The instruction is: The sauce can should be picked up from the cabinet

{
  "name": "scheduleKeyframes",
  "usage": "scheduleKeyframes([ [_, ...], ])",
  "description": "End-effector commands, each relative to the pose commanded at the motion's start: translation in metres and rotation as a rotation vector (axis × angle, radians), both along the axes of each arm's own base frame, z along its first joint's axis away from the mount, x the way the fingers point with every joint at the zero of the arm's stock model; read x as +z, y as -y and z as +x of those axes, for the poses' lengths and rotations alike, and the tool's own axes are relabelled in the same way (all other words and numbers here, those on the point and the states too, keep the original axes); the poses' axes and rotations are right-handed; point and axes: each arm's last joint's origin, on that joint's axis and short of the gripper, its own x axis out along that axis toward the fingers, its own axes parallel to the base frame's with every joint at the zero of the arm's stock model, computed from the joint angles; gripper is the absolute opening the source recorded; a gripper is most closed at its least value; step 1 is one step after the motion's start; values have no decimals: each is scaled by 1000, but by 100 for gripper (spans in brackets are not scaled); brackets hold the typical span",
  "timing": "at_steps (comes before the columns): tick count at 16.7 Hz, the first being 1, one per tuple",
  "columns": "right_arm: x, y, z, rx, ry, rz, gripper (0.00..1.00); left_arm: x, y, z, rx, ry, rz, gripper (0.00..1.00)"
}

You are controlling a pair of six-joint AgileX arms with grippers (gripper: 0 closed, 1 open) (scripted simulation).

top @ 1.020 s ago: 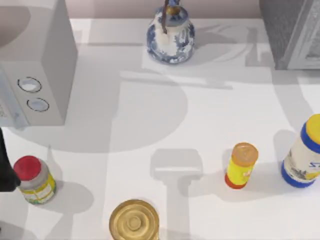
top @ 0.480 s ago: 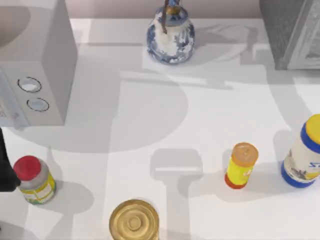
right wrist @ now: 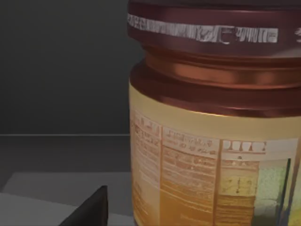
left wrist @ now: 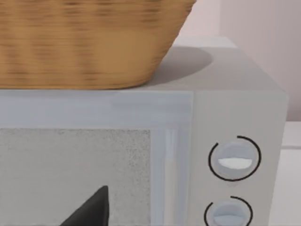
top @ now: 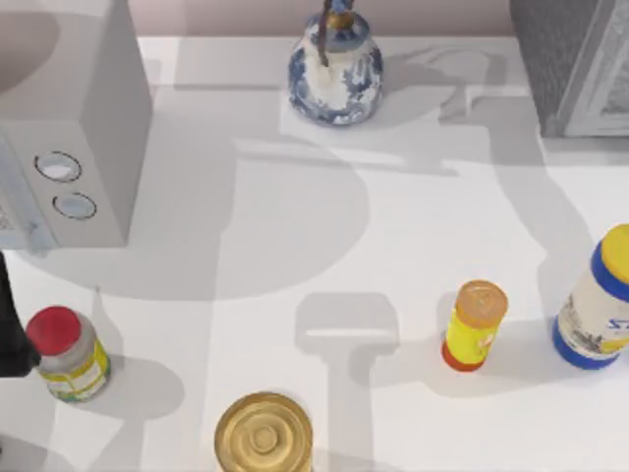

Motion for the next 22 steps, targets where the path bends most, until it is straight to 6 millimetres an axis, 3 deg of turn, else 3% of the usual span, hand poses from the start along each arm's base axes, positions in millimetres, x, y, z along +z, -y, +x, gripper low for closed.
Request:
scheduleKeyframes([
  [3,1,1,4,0,1,0,100,0,0,0,0,0,0,100],
  [9,1,0,58,0,0,0,100,0,0,0,0,0,0,100],
  [13,1,1,60,0,0,0,100,0,0,0,0,0,0,100],
  [22,1,1,60,0,0,0,32,0,0,0,0,0,0,100],
])
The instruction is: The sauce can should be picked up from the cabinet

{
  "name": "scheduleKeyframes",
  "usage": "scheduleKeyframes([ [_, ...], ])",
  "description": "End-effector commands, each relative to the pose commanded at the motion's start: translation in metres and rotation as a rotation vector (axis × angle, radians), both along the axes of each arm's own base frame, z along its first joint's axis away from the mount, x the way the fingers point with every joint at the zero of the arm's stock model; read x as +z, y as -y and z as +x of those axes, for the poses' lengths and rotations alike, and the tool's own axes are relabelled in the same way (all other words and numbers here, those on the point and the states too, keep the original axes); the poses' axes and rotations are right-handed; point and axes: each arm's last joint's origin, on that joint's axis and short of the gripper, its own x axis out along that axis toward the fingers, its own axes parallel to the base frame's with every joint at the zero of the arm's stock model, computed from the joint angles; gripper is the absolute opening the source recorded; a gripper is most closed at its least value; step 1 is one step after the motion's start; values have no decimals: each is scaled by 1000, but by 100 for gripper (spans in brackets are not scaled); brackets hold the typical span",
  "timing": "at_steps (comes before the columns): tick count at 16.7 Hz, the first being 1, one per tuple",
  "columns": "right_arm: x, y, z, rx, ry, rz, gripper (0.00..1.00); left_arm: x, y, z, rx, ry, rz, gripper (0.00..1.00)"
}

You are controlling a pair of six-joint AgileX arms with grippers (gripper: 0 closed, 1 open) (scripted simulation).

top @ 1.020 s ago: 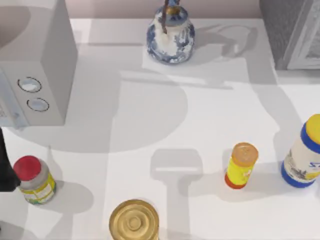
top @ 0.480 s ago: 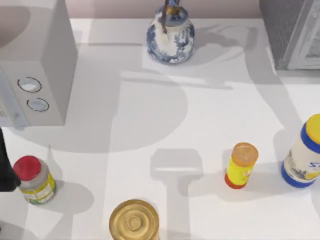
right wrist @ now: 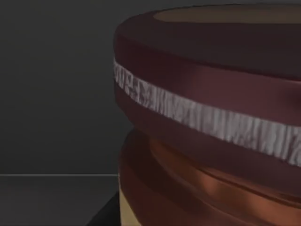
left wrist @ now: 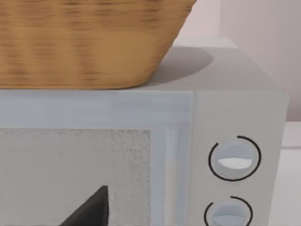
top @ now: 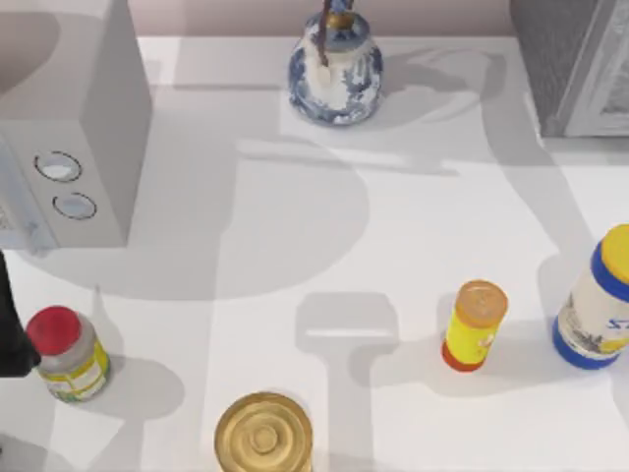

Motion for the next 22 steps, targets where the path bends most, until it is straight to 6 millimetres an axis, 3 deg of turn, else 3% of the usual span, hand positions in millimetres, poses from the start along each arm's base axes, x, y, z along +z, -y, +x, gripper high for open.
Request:
scheduleKeyframes([
  [4,0,0,0,0,0,0,2,0,0,0,0,0,0,100],
  [13,0,0,0,2,0,2,0,0,0,0,0,0,0,100],
  [15,4,-3,-8,1,3,3,0,0,0,0,0,0,0,100],
  [18,24,-16,-52,5,4,6,0,0,0,0,0,0,0,100],
  [22,51,-14,-141,3,-9,-4,0,0,0,0,0,0,0,100],
])
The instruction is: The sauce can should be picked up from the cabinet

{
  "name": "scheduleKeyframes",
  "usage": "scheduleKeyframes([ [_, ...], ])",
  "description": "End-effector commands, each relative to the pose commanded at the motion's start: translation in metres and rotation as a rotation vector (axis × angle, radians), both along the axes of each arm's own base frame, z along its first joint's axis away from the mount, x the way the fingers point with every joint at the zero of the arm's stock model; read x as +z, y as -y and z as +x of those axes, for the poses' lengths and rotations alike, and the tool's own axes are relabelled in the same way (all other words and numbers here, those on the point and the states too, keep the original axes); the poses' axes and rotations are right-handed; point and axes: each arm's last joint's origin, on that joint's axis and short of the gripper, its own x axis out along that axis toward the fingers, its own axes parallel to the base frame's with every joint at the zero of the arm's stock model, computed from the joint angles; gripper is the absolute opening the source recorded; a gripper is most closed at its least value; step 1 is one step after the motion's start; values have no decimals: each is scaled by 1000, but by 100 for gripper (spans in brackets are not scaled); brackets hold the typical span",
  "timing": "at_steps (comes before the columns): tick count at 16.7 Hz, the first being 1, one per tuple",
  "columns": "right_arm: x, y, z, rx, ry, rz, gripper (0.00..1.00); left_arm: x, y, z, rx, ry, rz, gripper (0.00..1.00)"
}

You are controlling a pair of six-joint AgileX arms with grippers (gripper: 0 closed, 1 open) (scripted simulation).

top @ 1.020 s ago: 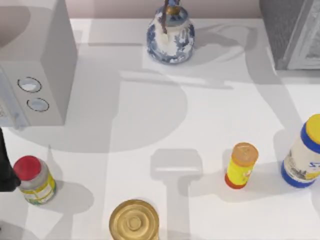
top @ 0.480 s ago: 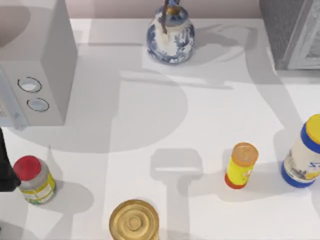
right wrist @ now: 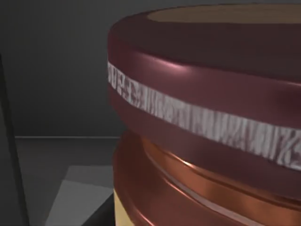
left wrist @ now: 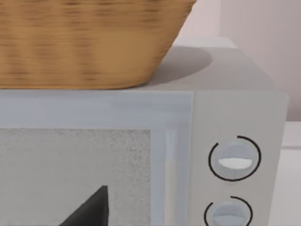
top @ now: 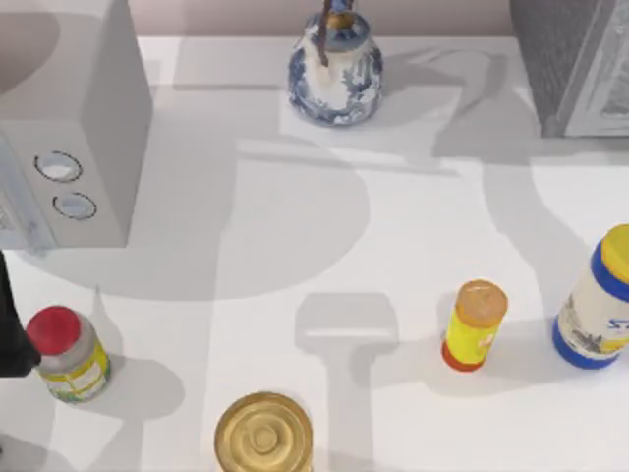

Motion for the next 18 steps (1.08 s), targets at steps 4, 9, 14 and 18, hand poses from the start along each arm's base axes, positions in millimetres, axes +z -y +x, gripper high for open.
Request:
scheduleKeyframes([
  [4,9,12,-39,-1,9,5,0,0,0,0,0,0,0,100],
  [9,8,13,-38,-3,9,6,0,0,0,0,0,0,0,100],
  [14,-20,27,-39,1,-17,-20,0,0,0,0,0,0,0,100],
  [18,-69,49,-47,3,-39,-31,0,0,0,0,0,0,0,100],
])
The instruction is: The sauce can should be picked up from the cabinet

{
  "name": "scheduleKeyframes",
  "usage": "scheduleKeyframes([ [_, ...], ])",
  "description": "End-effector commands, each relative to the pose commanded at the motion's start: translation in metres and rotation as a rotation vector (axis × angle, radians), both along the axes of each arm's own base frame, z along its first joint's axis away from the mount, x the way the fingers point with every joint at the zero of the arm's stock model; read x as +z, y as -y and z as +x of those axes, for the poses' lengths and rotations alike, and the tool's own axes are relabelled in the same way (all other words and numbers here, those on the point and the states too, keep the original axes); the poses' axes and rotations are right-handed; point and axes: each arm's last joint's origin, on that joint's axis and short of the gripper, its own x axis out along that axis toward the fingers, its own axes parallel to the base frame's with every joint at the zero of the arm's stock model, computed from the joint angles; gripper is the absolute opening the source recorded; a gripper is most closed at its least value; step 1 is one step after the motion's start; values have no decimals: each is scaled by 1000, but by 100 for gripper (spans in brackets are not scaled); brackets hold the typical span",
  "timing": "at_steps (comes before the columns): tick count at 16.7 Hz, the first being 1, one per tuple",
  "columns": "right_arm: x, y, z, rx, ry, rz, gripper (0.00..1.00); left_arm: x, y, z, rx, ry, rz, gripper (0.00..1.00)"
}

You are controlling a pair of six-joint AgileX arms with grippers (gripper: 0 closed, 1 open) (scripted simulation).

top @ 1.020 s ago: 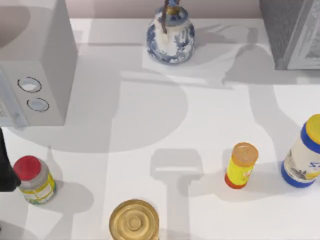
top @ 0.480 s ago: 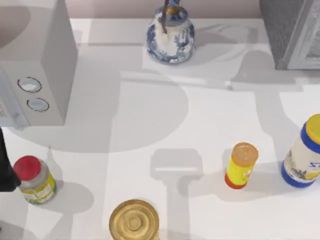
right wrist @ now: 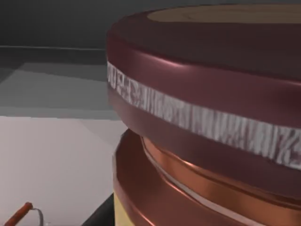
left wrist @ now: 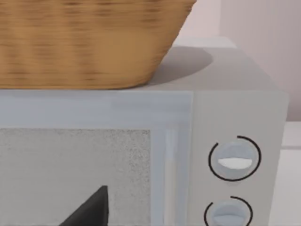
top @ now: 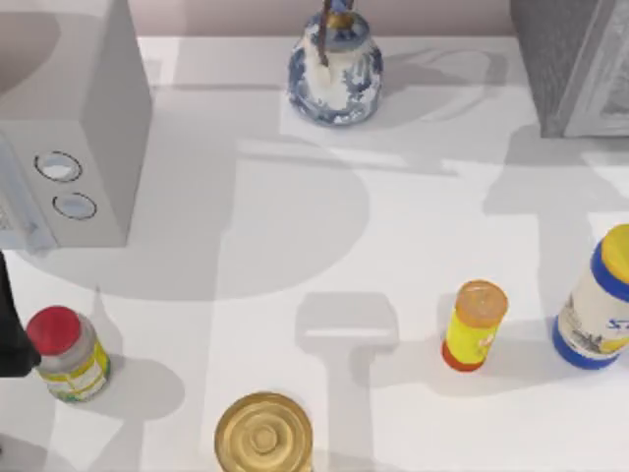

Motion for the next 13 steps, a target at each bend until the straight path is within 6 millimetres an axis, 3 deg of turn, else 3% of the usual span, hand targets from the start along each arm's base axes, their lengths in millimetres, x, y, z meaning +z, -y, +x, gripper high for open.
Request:
scheduleKeyframes([
  [4,-73,25,-17,1,8,15,0,0,0,0,0,0,0,100],
  [10,-217,50,-33,2,17,32,0,0,0,0,0,0,0,100],
  [13,-278,57,-33,3,18,35,0,0,0,0,0,0,0,100],
])
